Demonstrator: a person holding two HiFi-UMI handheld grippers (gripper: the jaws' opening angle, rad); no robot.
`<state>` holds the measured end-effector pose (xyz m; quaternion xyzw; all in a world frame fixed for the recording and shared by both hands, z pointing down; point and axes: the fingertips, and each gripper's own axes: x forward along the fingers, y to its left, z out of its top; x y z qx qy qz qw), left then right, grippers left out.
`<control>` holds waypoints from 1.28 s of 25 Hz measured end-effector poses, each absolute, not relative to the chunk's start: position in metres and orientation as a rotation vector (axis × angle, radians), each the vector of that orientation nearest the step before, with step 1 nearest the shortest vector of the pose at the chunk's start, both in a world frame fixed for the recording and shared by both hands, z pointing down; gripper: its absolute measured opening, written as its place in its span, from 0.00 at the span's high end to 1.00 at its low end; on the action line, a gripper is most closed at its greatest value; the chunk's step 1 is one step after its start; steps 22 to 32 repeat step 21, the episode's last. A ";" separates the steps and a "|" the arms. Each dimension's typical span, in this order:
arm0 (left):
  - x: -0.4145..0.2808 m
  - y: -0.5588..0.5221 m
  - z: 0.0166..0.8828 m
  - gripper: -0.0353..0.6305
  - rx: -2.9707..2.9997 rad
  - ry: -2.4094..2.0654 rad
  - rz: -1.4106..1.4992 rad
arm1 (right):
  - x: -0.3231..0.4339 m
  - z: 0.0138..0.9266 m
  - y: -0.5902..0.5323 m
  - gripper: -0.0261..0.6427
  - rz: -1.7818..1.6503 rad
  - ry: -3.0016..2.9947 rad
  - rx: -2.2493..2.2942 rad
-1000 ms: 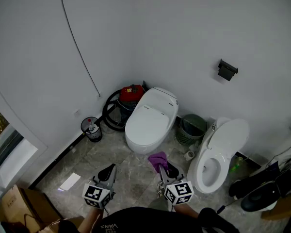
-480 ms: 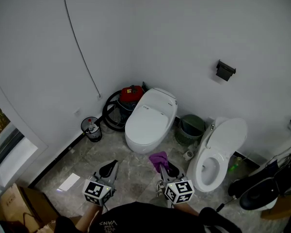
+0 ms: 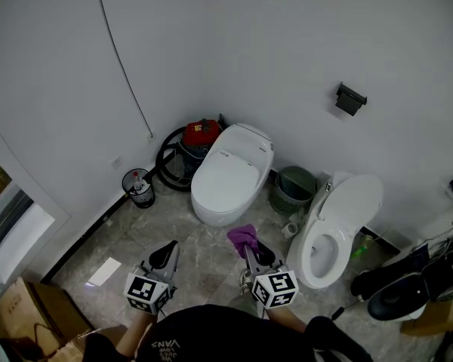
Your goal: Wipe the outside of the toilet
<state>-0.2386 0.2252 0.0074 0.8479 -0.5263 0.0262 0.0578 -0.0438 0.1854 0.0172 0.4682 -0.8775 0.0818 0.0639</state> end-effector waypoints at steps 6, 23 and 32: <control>-0.245 0.233 0.013 0.94 2.560 -1.608 0.067 | -0.052 0.023 0.192 0.86 0.256 -2.650 1.401; -0.244 0.242 0.018 0.94 2.541 -1.605 0.055 | -0.055 0.025 0.201 0.86 0.267 -2.655 1.384; -0.244 0.242 0.018 0.94 2.541 -1.605 0.055 | -0.055 0.025 0.201 0.86 0.267 -2.655 1.384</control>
